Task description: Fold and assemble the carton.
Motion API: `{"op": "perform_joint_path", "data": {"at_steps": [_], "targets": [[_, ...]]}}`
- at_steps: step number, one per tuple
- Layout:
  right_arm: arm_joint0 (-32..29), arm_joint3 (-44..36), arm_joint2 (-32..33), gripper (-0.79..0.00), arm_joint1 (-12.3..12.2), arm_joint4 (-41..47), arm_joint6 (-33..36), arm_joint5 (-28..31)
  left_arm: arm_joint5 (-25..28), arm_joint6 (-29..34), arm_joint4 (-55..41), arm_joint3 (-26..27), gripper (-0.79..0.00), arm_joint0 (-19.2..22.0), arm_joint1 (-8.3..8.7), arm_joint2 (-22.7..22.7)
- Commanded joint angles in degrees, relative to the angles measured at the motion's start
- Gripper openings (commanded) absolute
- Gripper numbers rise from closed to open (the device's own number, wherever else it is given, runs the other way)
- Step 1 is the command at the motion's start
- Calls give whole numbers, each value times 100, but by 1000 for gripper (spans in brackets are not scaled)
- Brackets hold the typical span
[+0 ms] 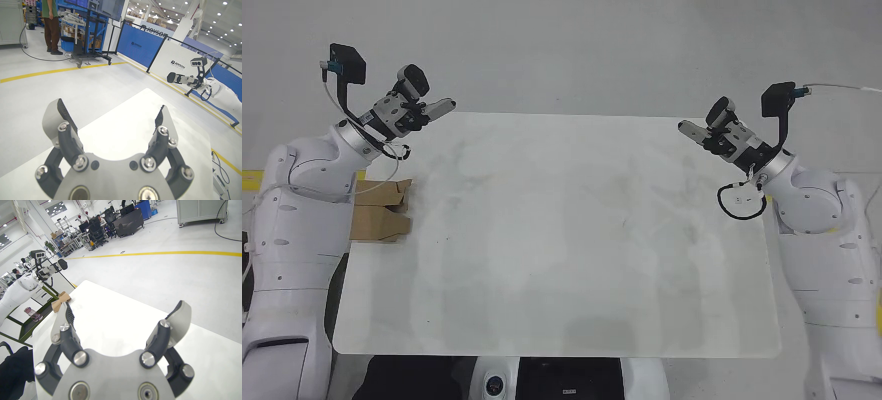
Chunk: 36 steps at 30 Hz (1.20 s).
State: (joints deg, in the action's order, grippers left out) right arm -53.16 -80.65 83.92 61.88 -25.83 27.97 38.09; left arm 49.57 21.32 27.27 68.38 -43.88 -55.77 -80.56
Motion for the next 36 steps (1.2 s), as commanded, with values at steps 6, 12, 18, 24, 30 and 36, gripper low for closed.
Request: {"op": "perform_joint_path", "data": {"at_steps": [6, 12, 18, 24, 30, 36], "targets": [[0, 0, 0, 0, 0, 0, 0, 0, -170, -126, 222, 2, 0, -84, 49, -196], [0, 0, 0, 0, 0, 0, 0, 0, -170, -66, 243, -529, 0, 56, 149, -544], [0, 0, 0, 0, 0, 0, 0, 0, -53, 245, 301, -1213, 0, 352, 240, -685], [0, 0, 0, 0, 0, 0, 0, 0, 37, 717, 247, -2084, 0, 745, 317, -690], [0, 0, 0, 0, 0, 0, 0, 0, -62, 1431, -68, -3088, 0, 1222, 409, -736], [0, 0, 0, 0, 0, 0, 0, 0, -386, 2113, -613, -4048, 0, 1712, 525, -914]]}}
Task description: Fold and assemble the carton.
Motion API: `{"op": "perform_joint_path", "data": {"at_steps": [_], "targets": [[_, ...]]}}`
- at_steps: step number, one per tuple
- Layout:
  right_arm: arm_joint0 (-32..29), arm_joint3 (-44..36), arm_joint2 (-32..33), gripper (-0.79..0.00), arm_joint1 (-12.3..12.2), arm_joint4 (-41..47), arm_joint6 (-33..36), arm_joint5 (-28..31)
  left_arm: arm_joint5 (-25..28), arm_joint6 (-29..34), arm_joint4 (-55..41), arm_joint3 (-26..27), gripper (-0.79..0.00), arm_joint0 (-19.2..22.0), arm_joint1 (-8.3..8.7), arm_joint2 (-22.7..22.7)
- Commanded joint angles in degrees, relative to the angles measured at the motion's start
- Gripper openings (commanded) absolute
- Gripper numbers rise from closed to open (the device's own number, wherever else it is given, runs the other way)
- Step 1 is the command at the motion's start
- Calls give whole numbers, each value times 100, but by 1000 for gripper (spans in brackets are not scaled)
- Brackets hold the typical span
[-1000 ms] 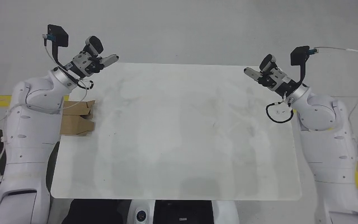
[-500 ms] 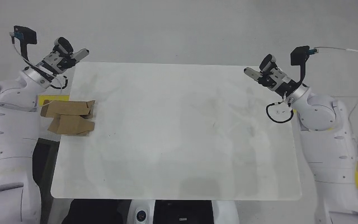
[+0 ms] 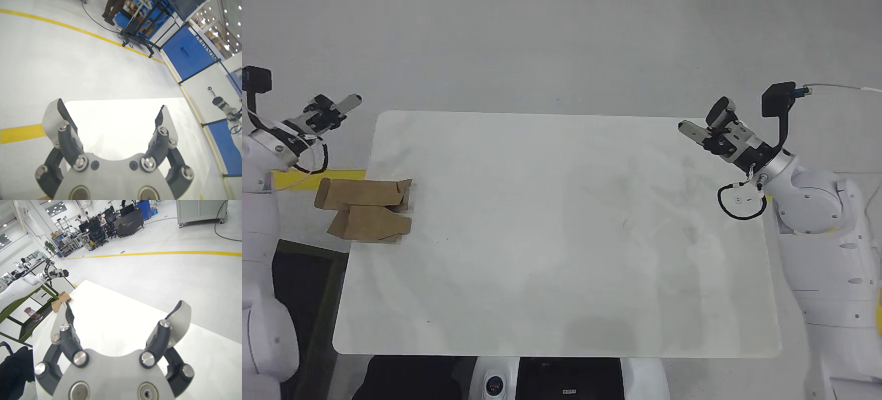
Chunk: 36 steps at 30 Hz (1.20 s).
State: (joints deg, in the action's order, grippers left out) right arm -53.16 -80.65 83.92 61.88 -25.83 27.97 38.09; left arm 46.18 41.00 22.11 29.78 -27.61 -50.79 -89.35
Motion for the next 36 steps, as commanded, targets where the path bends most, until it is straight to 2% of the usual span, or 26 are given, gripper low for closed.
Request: {"op": "perform_joint_path", "data": {"at_steps": [1, 11, 18, 22, 29, 36], "targets": [[0, 0, 0, 0, 0, 0, 0, 0, -68, 260, -168, -316, 0, 145, 50, -63], [0, 0, 0, 0, 0, 0, 0, 0, -482, 384, -4, -1187, 0, 407, 336, -211], [0, 0, 0, 0, 0, 0, 0, 0, -712, 134, 704, -1382, 0, 323, 553, -78], [0, 0, 0, 0, 0, 0, 0, 0, -1013, -100, 899, -1527, 0, 307, 593, -6], [0, 0, 0, 0, 0, 0, 0, 0, -1335, -142, 1498, -1613, 0, 234, 598, 309], [0, 0, 0, 0, 0, 0, 0, 0, -1043, 142, 1508, -1733, 0, 247, 616, 396]]}}
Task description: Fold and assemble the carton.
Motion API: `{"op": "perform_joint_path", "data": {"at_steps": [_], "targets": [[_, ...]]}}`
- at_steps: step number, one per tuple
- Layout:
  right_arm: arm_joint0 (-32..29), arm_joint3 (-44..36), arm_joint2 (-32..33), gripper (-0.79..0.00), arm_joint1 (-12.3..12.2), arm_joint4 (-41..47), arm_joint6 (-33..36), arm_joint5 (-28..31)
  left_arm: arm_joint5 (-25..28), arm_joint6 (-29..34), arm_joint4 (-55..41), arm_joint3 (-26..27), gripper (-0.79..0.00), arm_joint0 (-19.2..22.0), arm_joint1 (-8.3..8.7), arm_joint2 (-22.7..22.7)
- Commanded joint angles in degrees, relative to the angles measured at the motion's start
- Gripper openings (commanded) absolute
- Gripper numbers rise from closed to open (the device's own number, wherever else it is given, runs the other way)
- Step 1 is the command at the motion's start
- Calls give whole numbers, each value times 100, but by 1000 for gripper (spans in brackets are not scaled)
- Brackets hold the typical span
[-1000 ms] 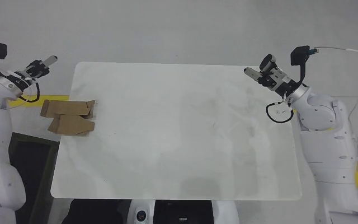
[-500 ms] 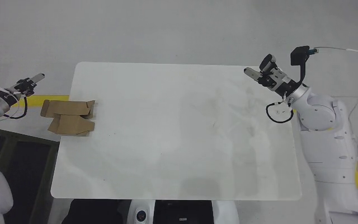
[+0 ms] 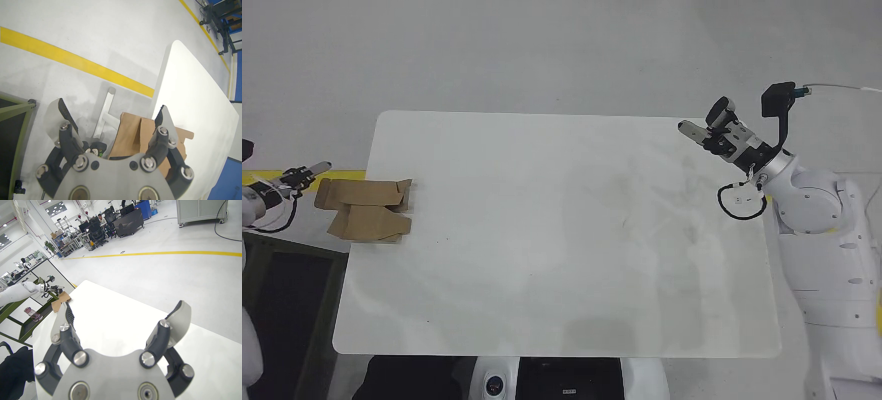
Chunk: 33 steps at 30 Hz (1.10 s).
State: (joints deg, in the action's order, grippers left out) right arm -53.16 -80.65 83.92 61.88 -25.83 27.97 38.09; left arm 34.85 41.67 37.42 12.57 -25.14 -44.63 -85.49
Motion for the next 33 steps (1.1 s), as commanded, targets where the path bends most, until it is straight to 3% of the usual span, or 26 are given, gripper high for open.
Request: {"op": "perform_joint_path", "data": {"at_steps": [1, 8, 9, 10, 13, 21, 33], "targets": [[0, 0, 0, 0, 0, 0, 0, 0, 174, 147, -44, -19, 0, -1, 0, 18], [0, 0, 0, 0, 0, 0, 0, 0, 524, 502, -71, -19, 0, -14, -16, 126], [0, 0, 0, 0, 0, 0, 0, 0, 555, 520, -102, -28, -117, -9, -18, 128], [0, 0, 0, 0, 0, 0, 0, 0, 568, 542, -116, -33, -403, -5, -19, 136], [0, 0, 0, 0, 0, 0, 0, 0, 590, 580, -137, -37, -785, 5, -16, 163], [0, 0, 0, 0, 0, 0, 0, 0, 821, 685, -345, -76, -785, 7, 4, 167], [0, 0, 0, 0, 0, 0, 0, 0, 1807, 970, -1601, 7, -785, -63, 50, -124]]}}
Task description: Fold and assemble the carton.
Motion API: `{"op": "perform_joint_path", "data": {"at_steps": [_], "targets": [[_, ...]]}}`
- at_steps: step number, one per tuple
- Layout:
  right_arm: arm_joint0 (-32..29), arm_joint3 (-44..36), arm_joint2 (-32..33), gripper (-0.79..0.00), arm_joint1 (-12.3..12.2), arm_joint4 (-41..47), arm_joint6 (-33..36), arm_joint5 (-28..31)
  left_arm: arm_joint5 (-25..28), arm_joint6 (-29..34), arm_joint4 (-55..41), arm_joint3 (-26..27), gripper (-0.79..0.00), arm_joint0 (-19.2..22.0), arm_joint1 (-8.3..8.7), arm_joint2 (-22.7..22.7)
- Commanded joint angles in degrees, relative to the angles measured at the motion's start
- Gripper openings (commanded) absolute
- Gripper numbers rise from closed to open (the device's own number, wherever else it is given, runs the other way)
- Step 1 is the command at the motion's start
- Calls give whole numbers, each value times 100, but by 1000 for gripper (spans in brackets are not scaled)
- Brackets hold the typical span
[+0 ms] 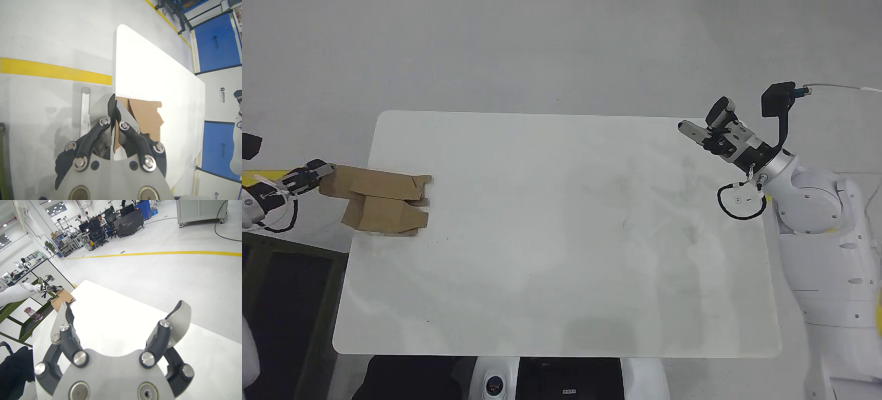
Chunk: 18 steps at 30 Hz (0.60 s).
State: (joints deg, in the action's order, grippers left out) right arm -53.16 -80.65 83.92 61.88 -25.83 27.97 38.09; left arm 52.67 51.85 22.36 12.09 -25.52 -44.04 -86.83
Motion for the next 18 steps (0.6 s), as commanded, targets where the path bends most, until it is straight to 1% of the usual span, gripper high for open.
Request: {"op": "perform_joint_path", "data": {"at_steps": [1, 6, 12, 15, 18], "targets": [[0, 0, 0, 0, 0, 0, 0, 0, 69, -92, -189, 125, -785, -46, -16, 24], [0, 0, 0, 0, 0, 0, 0, 0, 270, -293, -803, 523, -785, -141, -62, 158], [0, 0, 0, 0, 0, 0, 0, 0, 113, -136, -1495, 1101, -785, -161, -112, 478], [0, 0, 0, 0, 0, 0, 0, 0, 92, -115, -1916, 1484, -785, -171, -138, 623], [0, 0, 0, 0, 0, 0, 0, 0, 414, -437, -1747, 1993, -785, -255, -106, 836]]}}
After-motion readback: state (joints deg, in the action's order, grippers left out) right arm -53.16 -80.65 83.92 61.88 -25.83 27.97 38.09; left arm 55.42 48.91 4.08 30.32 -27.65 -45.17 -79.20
